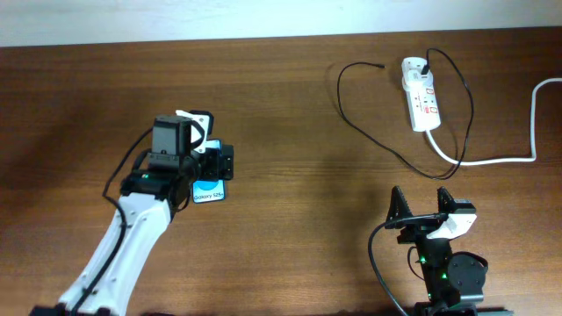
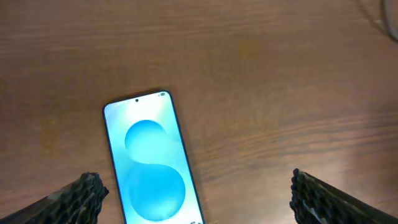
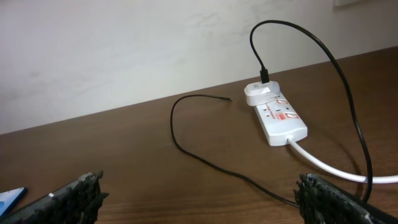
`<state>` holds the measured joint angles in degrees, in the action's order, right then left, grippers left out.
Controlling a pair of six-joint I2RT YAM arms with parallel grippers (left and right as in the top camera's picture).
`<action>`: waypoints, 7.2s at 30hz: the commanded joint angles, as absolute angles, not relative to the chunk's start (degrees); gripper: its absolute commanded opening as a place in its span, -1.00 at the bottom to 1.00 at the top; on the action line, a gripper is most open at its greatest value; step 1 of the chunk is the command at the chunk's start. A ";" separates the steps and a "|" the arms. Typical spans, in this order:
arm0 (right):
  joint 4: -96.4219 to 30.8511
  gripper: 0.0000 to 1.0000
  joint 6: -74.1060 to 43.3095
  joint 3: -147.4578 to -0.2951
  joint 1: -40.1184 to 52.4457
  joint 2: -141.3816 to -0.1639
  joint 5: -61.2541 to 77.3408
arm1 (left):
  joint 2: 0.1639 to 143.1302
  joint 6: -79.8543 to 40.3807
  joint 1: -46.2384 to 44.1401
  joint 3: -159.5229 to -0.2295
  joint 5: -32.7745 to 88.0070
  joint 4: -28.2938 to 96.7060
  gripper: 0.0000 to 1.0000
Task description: Plug charger to phone and switch on socket
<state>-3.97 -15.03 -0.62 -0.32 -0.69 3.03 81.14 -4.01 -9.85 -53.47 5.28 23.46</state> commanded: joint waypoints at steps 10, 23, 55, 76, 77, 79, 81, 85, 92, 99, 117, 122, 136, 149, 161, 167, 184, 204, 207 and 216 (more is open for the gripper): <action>-4.23 0.97 -15.22 -0.32 -0.03 -0.36 3.81 | 105.89 -6.85 -10.02 -69.06 -4.40 33.17 0.98; -4.23 0.97 -15.22 -0.32 -0.03 -0.36 3.81 | 114.43 -13.52 -9.69 -71.46 -5.37 35.90 0.98; -4.23 0.97 -15.22 -0.32 -0.01 -0.36 3.81 | 114.41 -14.15 -9.76 -82.32 -4.69 50.13 -0.03; -2.81 0.97 -29.50 -0.32 -0.01 -0.36 39.44 | 114.13 -27.83 -16.36 -90.94 11.20 54.28 -0.51; -2.55 0.97 -29.54 -0.32 -0.01 -0.36 44.01 | 114.13 -27.83 -16.36 -90.94 11.20 54.28 -0.53; -0.95 0.97 -35.18 -0.32 -0.01 -0.36 46.04 | 114.13 -27.86 -16.36 -90.94 11.18 54.26 -0.52; 1.74 0.97 -40.80 -0.38 -0.03 -0.36 43.05 | 114.13 -29.21 -16.36 -90.94 11.18 54.11 -0.54; 1.69 0.97 -39.40 -8.86 -0.08 -4.29 33.39 | 114.13 -29.36 -16.36 -90.94 11.18 54.08 -0.63; -32.38 0.97 -15.49 -45.50 -0.08 -40.60 19.14 | 114.13 -29.34 -16.36 -90.94 11.16 54.06 -0.77; -33.52 0.91 -14.13 -58.87 0.03 -62.94 22.31 | 114.15 -29.34 -16.36 -90.94 11.18 53.84 -1.00; -34.89 0.70 -62.06 -123.72 3.99 -140.70 13.02 | 114.15 -29.28 -16.36 -90.94 9.39 53.65 -1.00; -30.70 0.46 -62.02 -123.70 3.62 -143.68 12.08 | 114.15 -29.28 -16.36 -90.94 9.39 53.41 -1.00; -23.29 -0.41 -60.49 -123.70 2.59 -148.14 13.34 | 114.15 -29.28 -16.36 -90.94 9.41 52.07 -1.00; -60.10 -0.91 -15.55 -135.41 0.78 -137.60 26.00 | 114.15 -30.63 -16.36 -90.94 9.41 49.47 -1.00; -96.75 -0.91 17.37 -128.35 1.89 -114.15 31.31 | 114.15 -32.56 -16.36 -90.94 9.47 49.82 -1.00; -76.29 -0.91 17.34 -85.89 1.87 -88.18 31.40 | 114.15 -32.53 -16.36 -90.94 9.47 50.65 -1.00; -53.95 0.25 3.77 -56.88 12.05 -81.47 17.28 | 114.15 -32.51 -16.36 -90.94 9.37 50.63 -1.00; -32.82 0.38 -0.69 -59.94 28.60 -85.32 11.73 | 114.15 -34.13 -13.08 -90.94 12.56 49.17 -1.00; -23.31 0.45 -9.74 -59.96 28.05 -85.34 20.34 | 114.15 -37.60 -13.08 -90.91 16.97 45.98 -1.00; -11.31 0.82 -19.73 -59.96 20.91 -89.27 32.86 | 114.15 -42.46 -13.39 -90.91 35.31 35.38 -1.00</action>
